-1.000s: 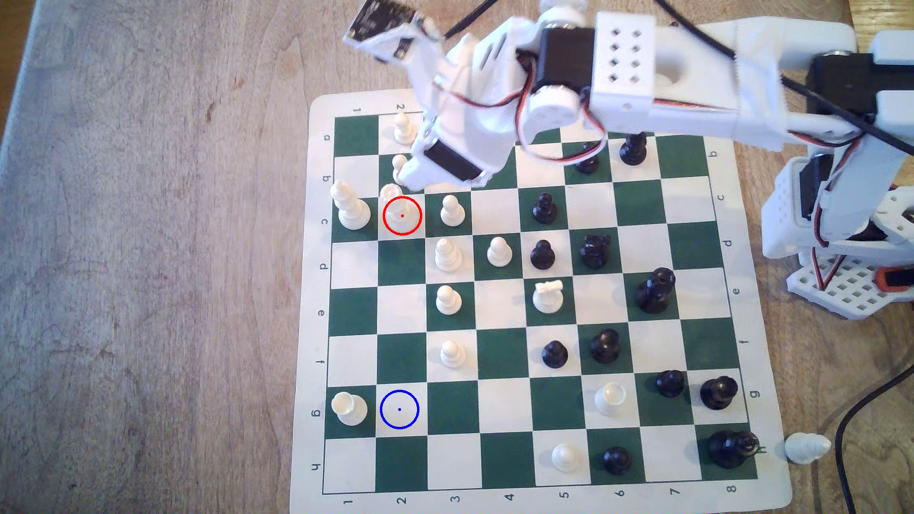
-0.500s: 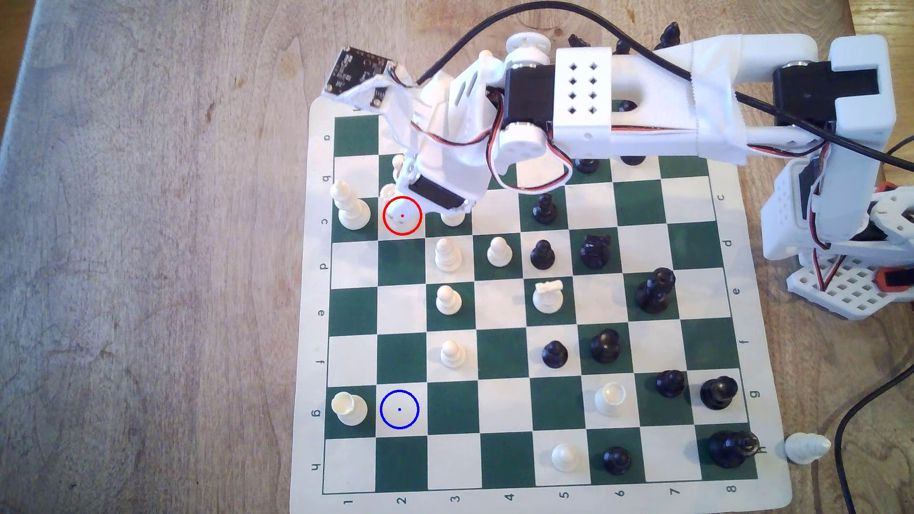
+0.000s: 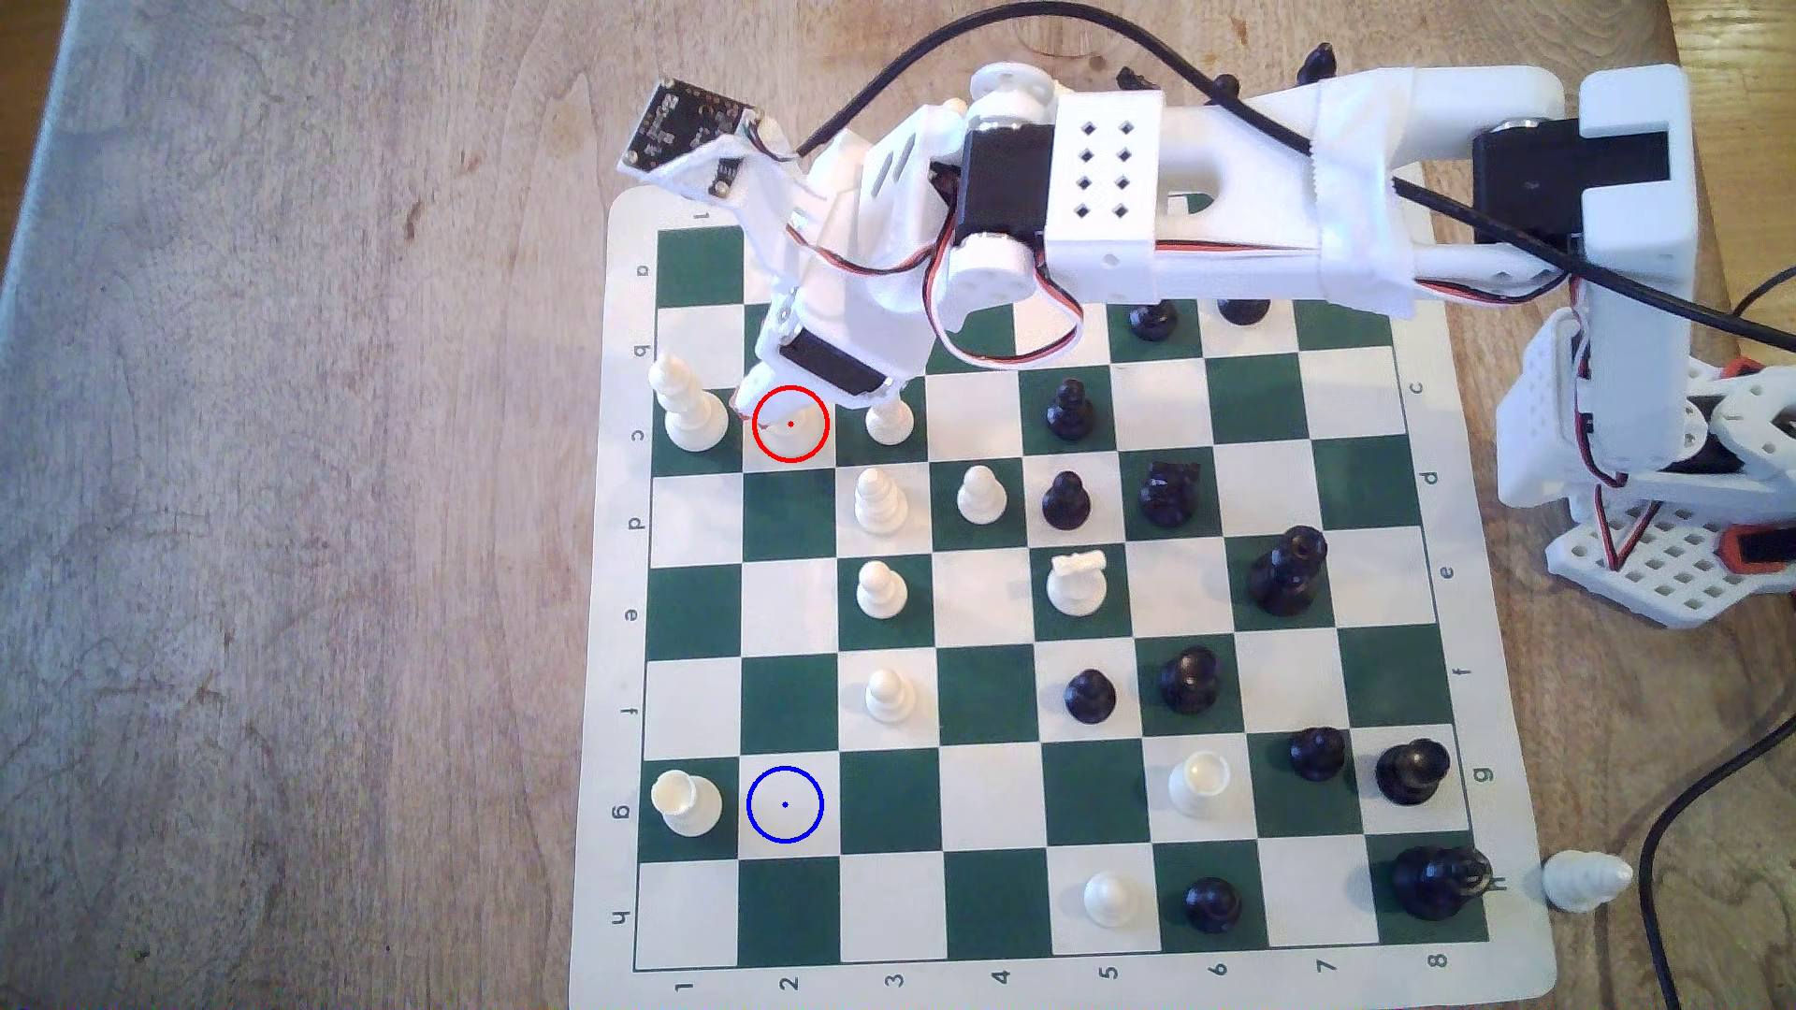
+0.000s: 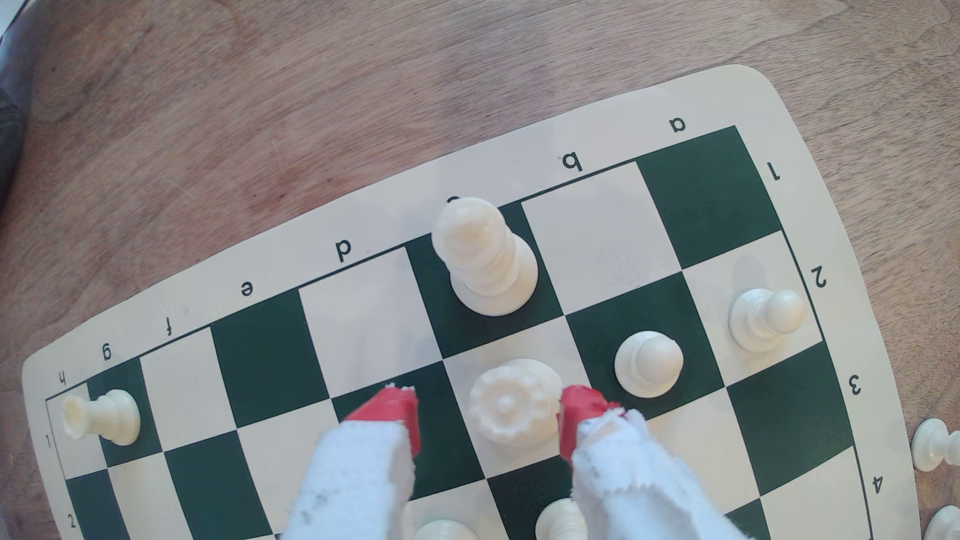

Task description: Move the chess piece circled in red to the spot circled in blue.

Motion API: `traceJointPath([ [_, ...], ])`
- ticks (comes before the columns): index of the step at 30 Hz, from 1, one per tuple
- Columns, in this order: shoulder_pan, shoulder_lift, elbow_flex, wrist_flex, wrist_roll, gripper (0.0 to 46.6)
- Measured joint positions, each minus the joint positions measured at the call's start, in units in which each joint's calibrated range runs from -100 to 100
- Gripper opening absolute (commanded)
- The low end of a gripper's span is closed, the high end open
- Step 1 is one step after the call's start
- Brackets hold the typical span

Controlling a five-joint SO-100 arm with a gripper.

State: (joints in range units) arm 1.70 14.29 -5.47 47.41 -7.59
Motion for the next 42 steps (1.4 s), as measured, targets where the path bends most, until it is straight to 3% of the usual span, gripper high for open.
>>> traceJointPath([
  [42, -1.47, 4.86, -1.90, -1.43, 0.34, 12.5],
])
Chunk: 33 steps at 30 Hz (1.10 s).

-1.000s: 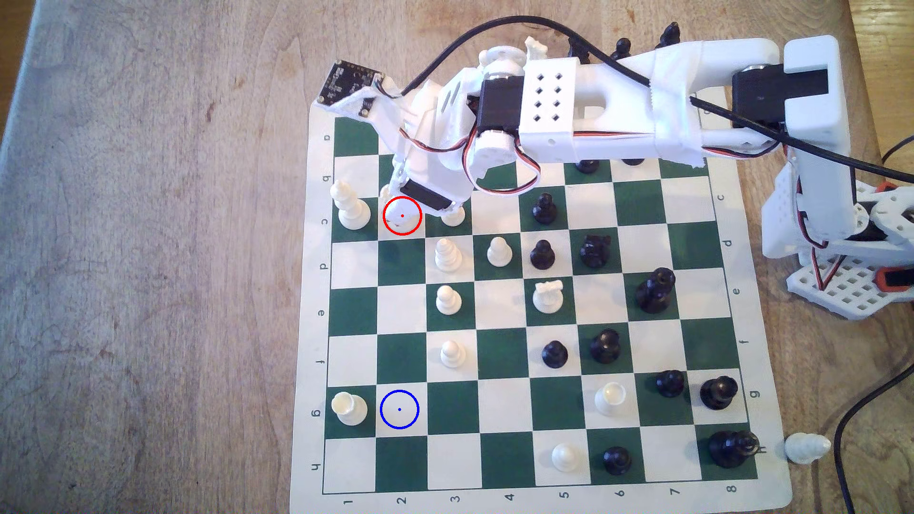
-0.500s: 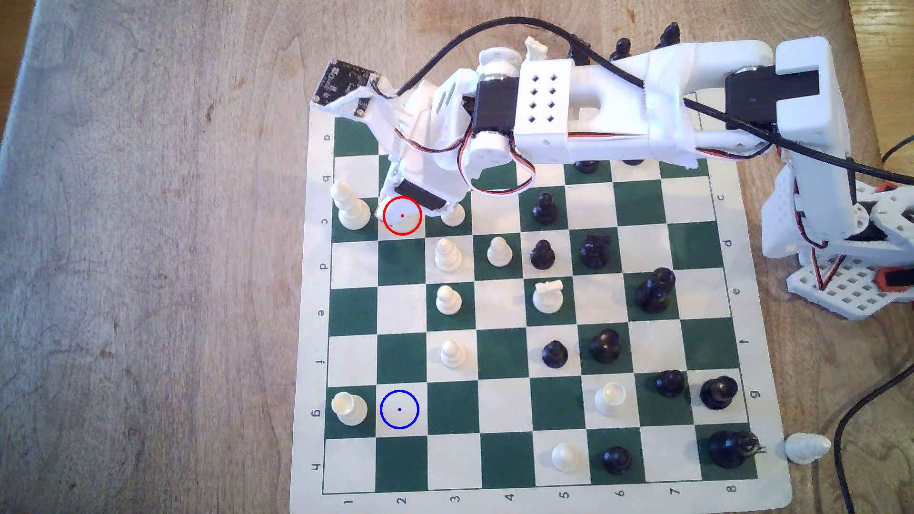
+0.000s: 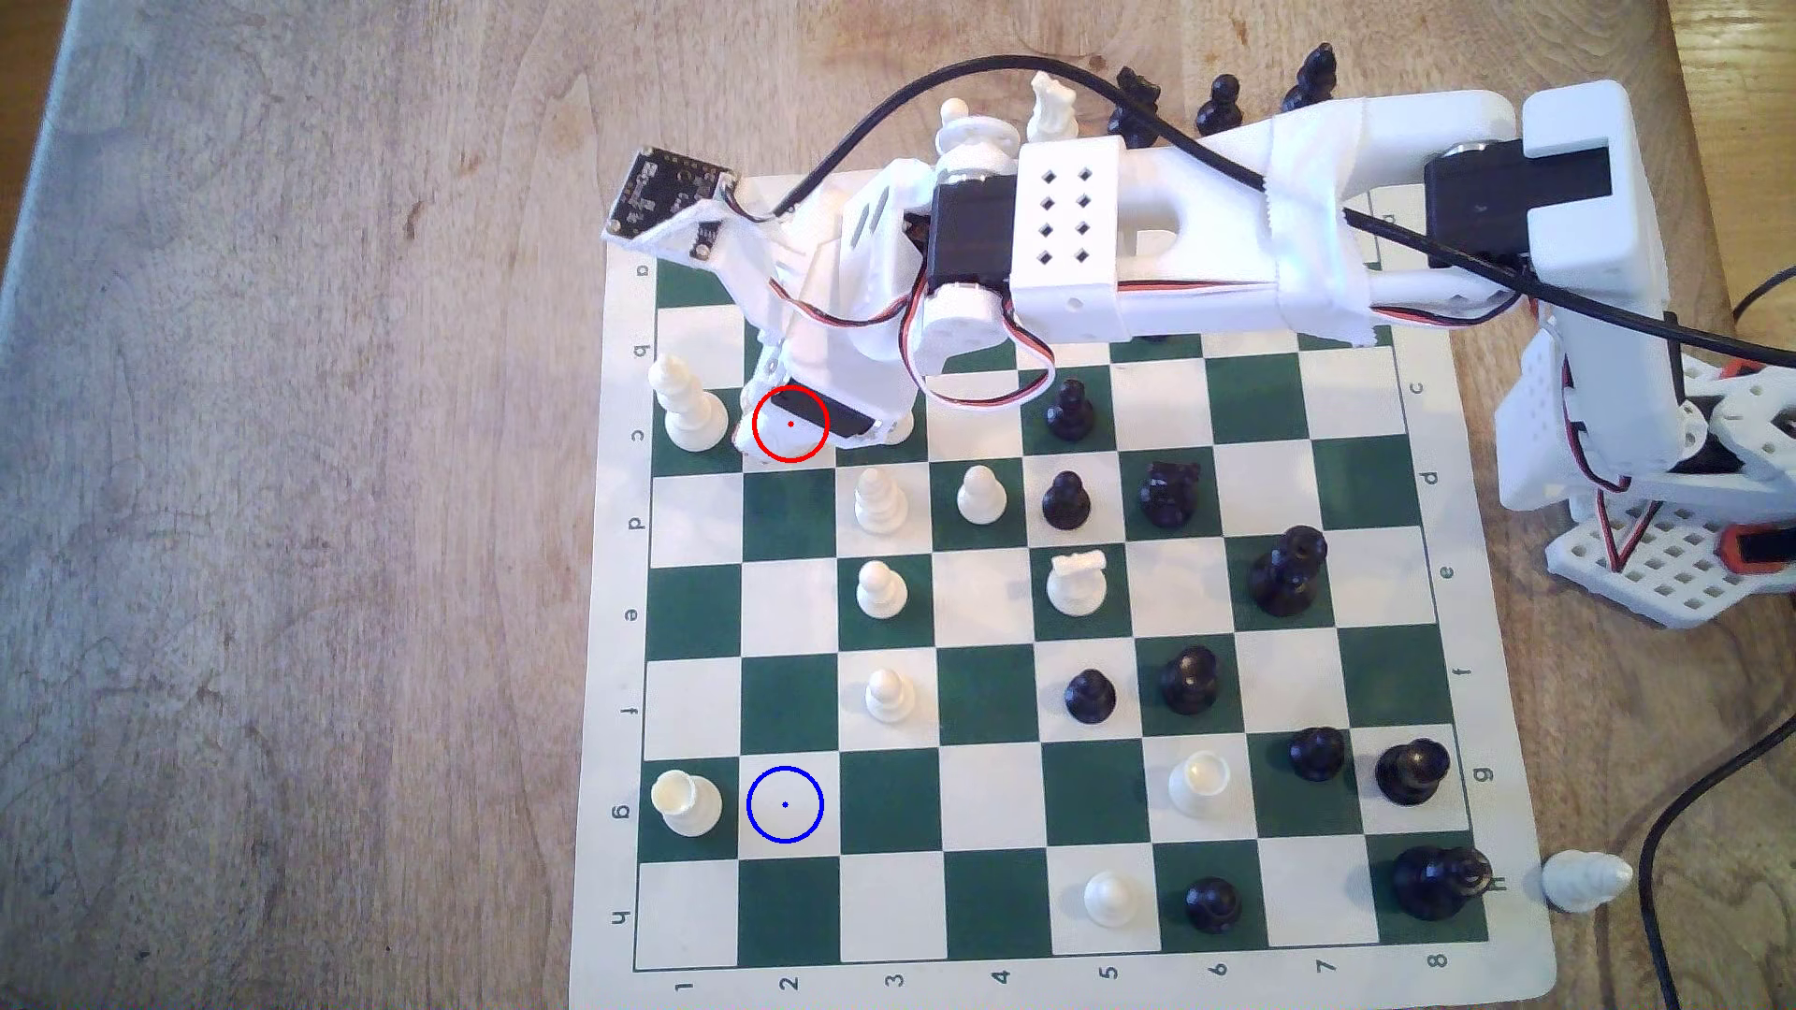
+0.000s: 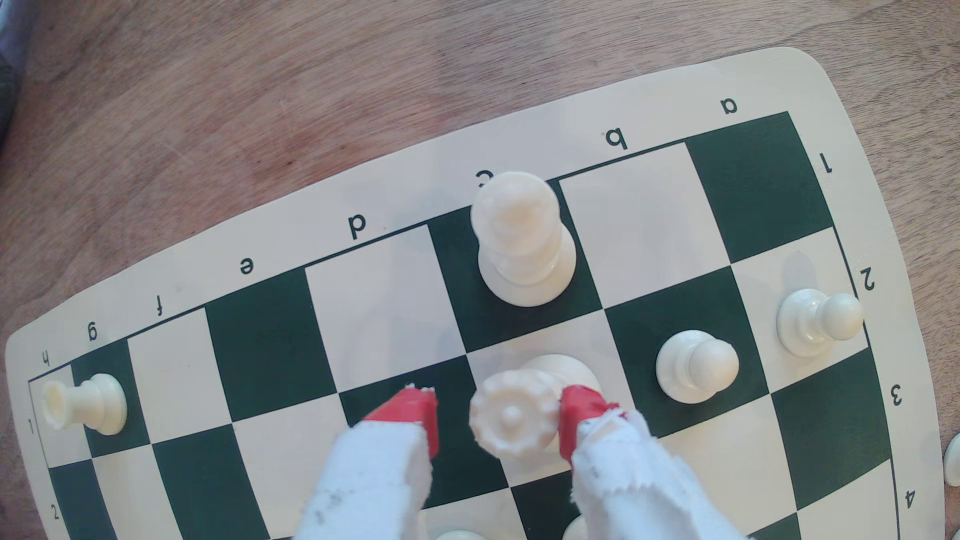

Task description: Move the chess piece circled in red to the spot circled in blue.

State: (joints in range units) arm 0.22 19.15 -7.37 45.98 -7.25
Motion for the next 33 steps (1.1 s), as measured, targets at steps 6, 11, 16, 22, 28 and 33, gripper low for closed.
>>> traceJointPath([
  [6, 0.29, 1.34, 0.00, 0.00, 0.00, 10.5],
  [11, 0.81, 1.34, 0.00, 0.00, 0.00, 8.0],
  [16, 0.81, 1.34, 0.00, 0.00, 0.00, 1.1],
  [22, 0.74, 1.34, 0.00, 0.00, 0.39, 0.3],
  [28, 0.74, 0.59, 0.00, 0.72, 0.39, 0.3],
  [33, -0.07, -7.46, 0.00, 5.10, 0.39, 0.3],
])
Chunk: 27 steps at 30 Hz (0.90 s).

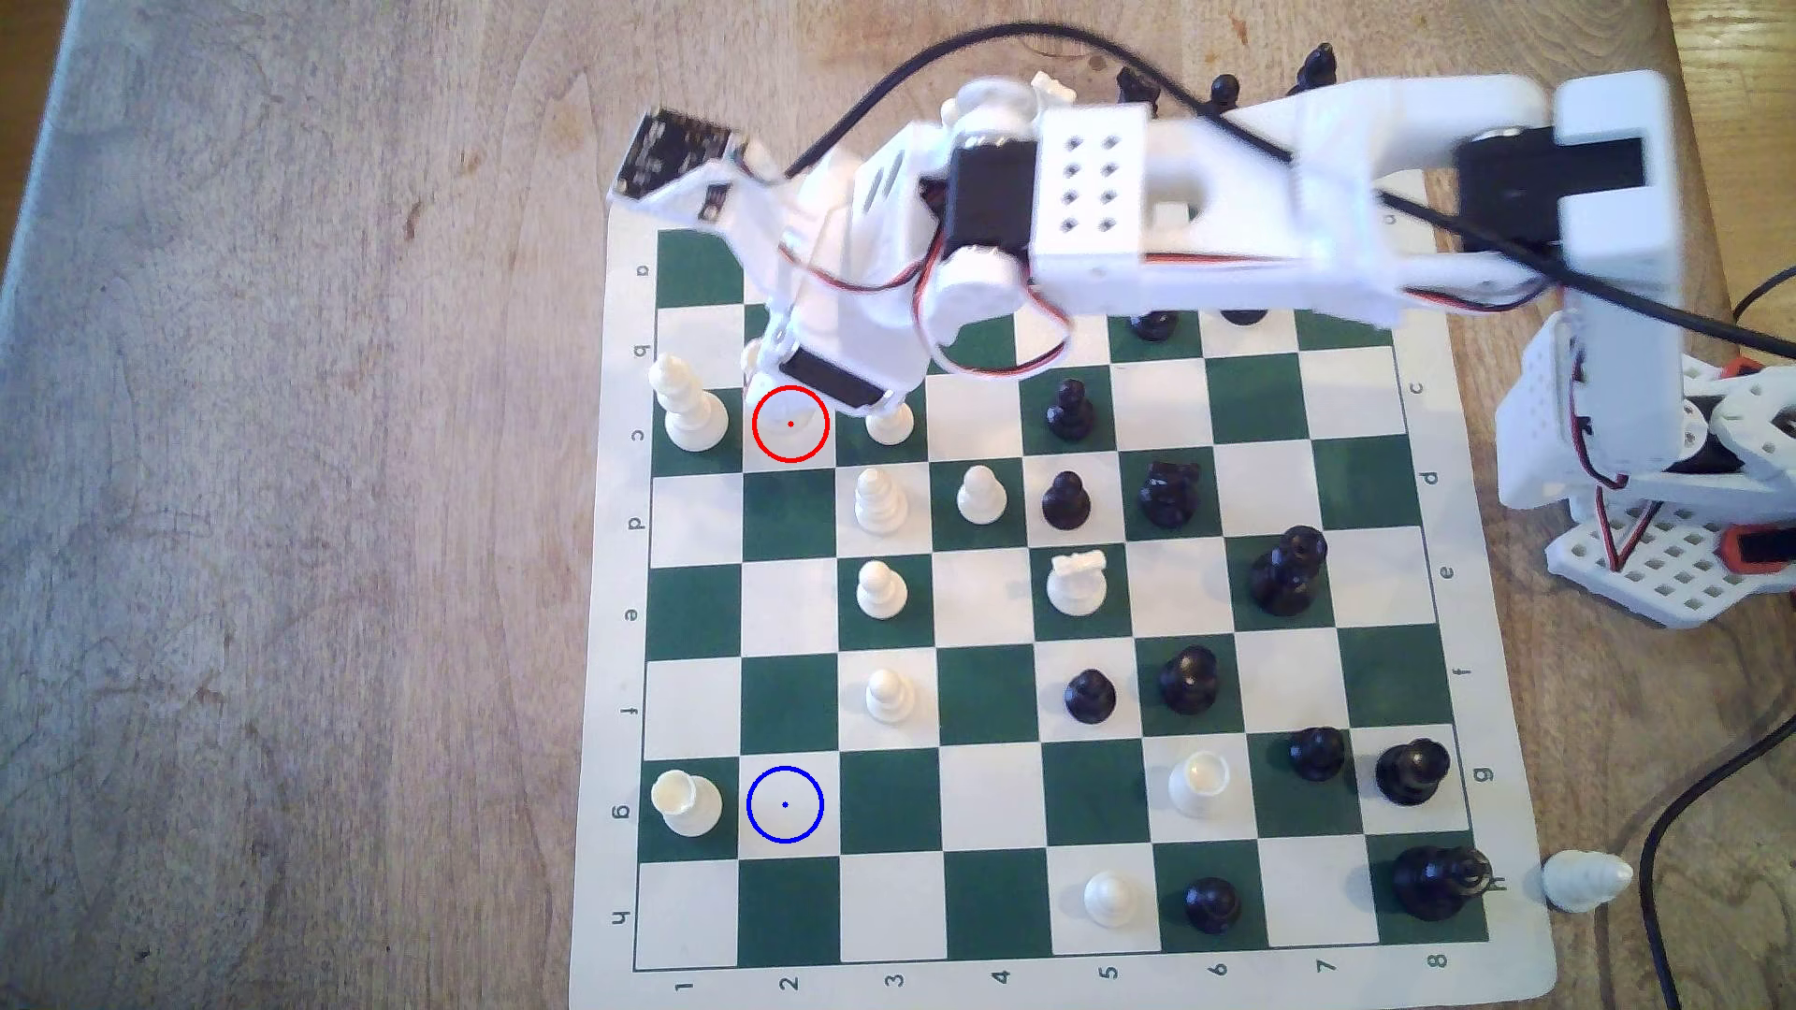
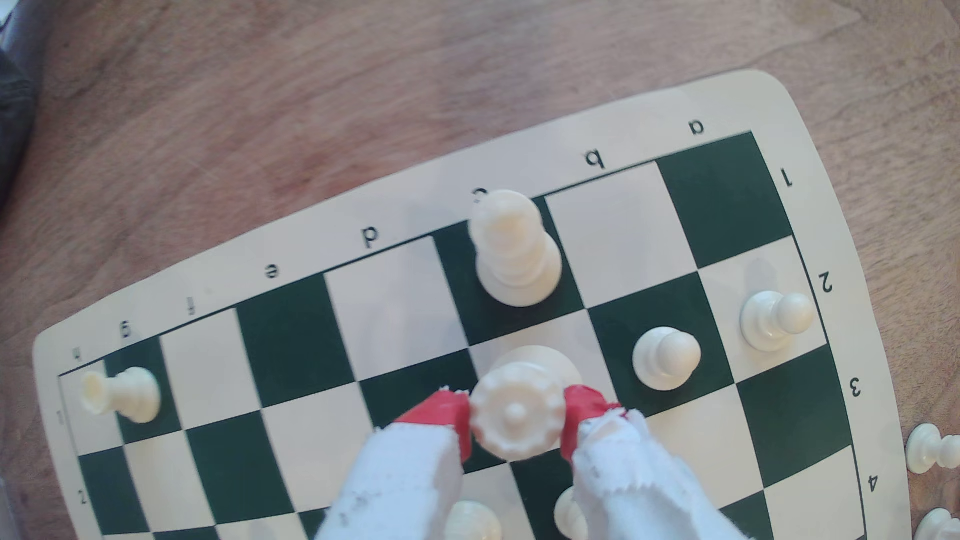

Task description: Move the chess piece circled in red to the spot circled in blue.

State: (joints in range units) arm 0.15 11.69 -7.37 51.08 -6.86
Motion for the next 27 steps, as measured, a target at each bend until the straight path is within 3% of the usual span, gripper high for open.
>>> traceJointPath([
  [11, -8.33, -15.00, 2.53, 3.98, -0.05, 0.3],
  [20, -17.18, -13.74, 2.53, -1.35, -0.05, 0.3],
  [27, -22.12, -3.94, 1.72, -3.82, -0.29, 0.3],
])
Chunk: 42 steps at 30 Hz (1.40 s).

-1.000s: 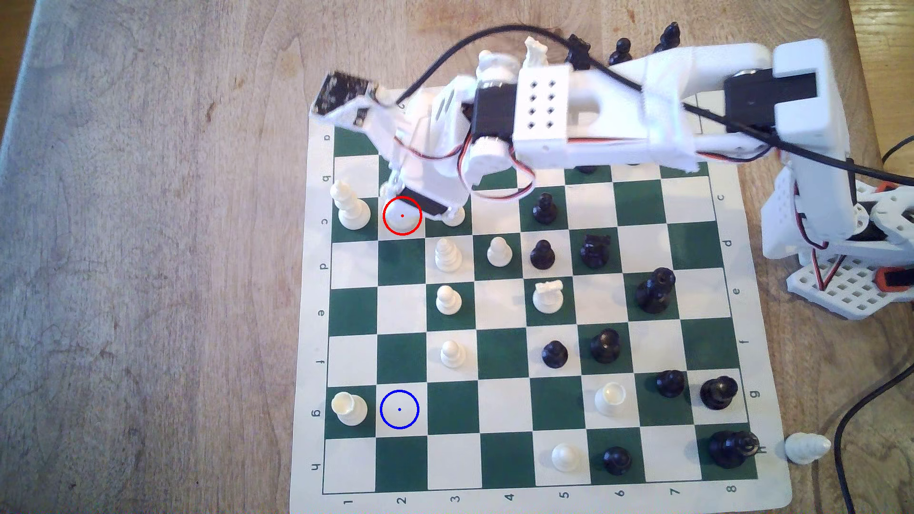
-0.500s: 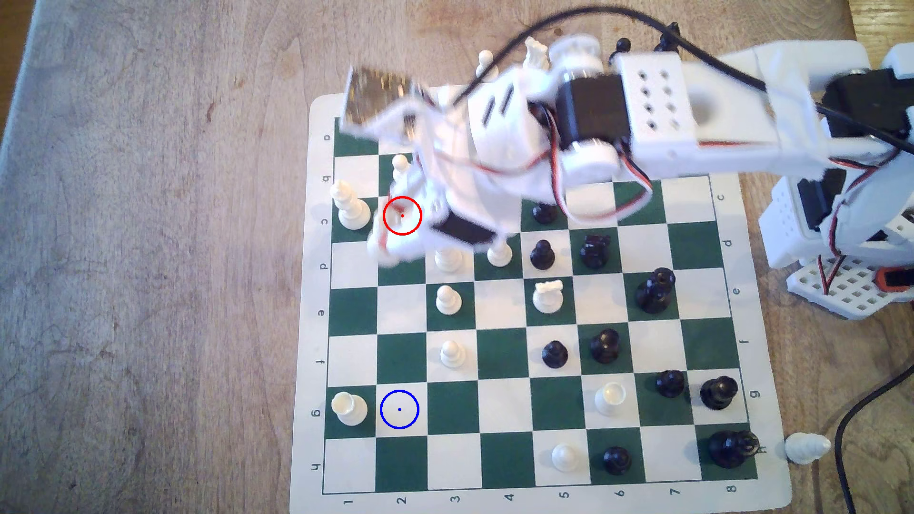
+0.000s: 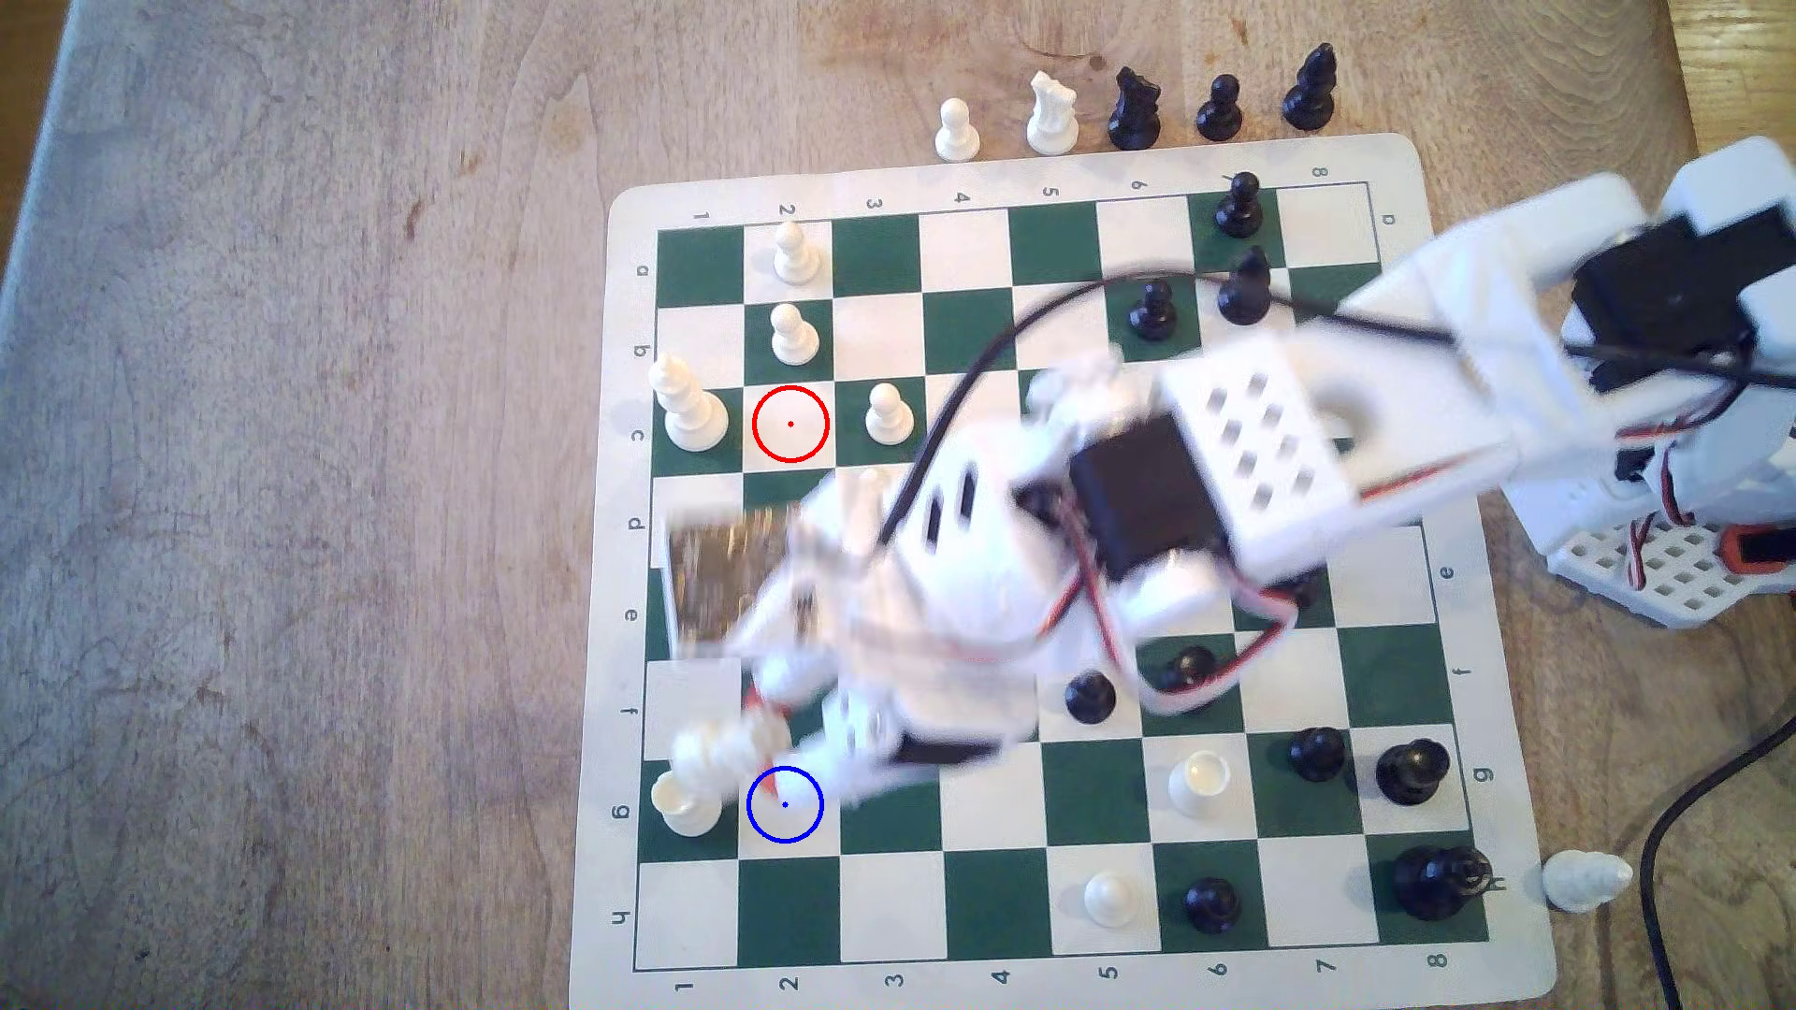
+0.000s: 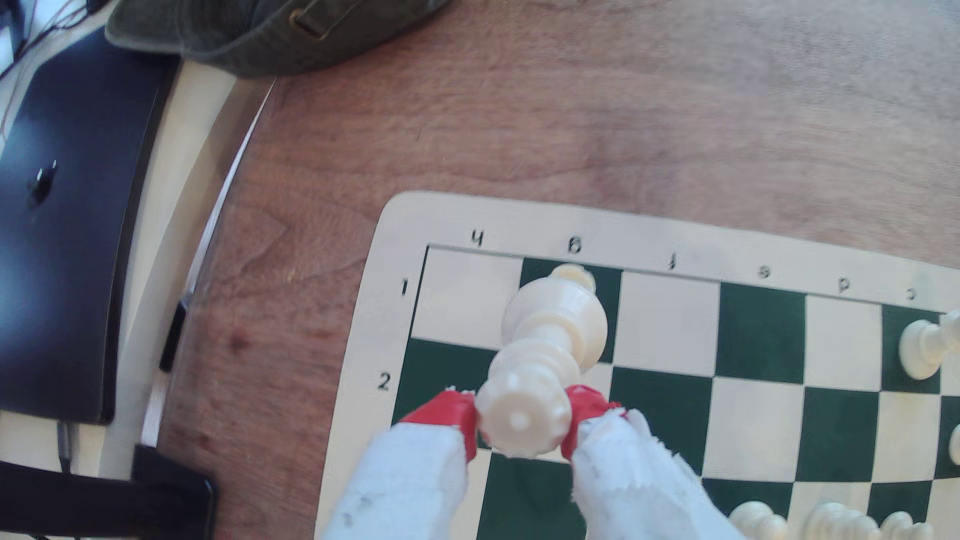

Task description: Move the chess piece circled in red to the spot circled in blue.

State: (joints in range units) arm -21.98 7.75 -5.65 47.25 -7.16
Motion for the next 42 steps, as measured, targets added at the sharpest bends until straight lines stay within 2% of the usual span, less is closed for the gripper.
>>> traceJointPath([
  [13, -1.55, 11.65, -5.96, 0.64, 0.39, 0.3],
  [20, -1.55, 12.40, -8.13, 4.70, 1.07, 0.3],
  [28, -0.81, 15.92, -16.45, 10.12, 1.56, 0.3],
  [42, 0.15, 22.20, -25.03, 14.74, 1.56, 0.3],
])
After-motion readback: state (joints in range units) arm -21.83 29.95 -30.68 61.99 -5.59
